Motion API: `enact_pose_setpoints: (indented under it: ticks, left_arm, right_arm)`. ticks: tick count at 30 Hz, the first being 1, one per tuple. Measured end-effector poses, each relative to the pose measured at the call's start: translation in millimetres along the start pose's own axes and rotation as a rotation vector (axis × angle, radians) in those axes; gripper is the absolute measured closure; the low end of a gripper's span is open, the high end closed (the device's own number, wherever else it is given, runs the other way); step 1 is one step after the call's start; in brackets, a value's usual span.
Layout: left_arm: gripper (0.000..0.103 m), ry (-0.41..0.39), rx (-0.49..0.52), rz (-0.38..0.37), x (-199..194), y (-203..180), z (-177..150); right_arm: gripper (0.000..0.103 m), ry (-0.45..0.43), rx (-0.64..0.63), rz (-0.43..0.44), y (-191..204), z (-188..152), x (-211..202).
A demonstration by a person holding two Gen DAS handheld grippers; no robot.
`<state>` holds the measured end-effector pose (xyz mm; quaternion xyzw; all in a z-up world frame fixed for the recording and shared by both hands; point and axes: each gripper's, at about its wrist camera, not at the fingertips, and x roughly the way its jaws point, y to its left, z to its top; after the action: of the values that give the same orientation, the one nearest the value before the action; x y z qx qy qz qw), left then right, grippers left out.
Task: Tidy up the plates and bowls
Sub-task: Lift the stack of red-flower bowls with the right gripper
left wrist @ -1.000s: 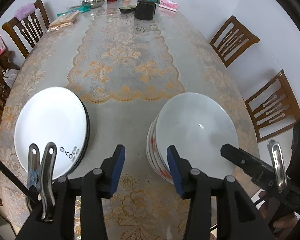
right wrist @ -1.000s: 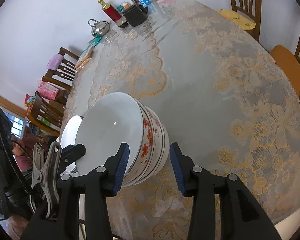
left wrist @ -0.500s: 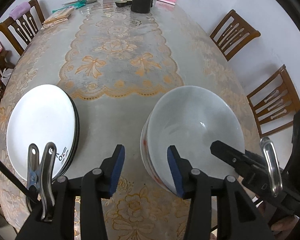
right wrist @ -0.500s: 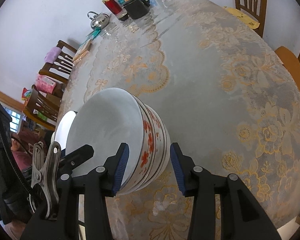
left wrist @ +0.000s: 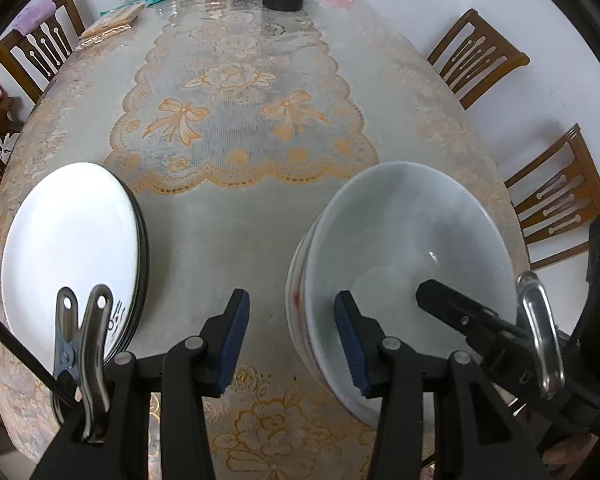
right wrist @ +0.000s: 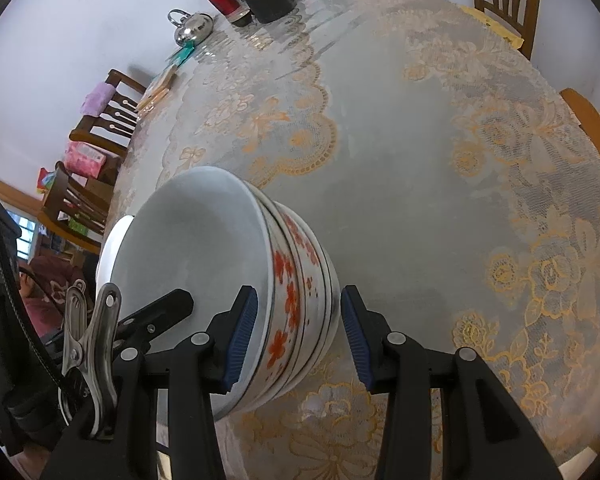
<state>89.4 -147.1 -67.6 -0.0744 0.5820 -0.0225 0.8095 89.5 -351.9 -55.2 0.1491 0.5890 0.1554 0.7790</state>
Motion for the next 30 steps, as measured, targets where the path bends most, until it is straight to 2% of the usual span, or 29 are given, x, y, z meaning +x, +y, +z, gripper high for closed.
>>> enact_pose_setpoints:
  ticks: [9, 15, 16, 19, 22, 27, 30]
  left_arm:
    - [0.051, 0.001, 0.043, -0.022, 8.9, -6.4, 8.4]
    - [0.050, 0.028, 0.026, -0.126, 16.6, 3.8, 15.6]
    - [0.051, 0.033, 0.029, -0.142, 17.3, 5.2, 16.2]
    - [0.062, 0.036, 0.078, -0.179, 16.0, 4.1, 16.8]
    - [0.063, 0.034, 0.131, -0.188, 15.3, 3.0, 16.8]
    - [0.056, 0.051, 0.157, -0.259, 23.4, 5.3, 21.3]
    - [0.052, 0.065, 0.136, -0.313, 30.5, 9.1, 22.8]
  right_arm:
    - [0.056, -0.004, 0.028, 0.043, -7.4, 3.4, 10.0]
    - [0.049, 0.020, 0.103, 0.104, -17.0, 5.4, 19.5]
    - [0.047, 0.022, 0.112, 0.112, -17.7, 5.1, 21.4]
    - [0.046, 0.022, 0.111, 0.111, -15.8, 4.0, 22.7]
    - [0.046, 0.025, 0.122, 0.112, -15.9, 4.3, 23.3]
    - [0.040, 0.022, 0.161, 0.126, -17.9, 3.8, 27.2]
    - [0.038, 0.018, 0.193, 0.138, -21.3, 2.6, 27.8]
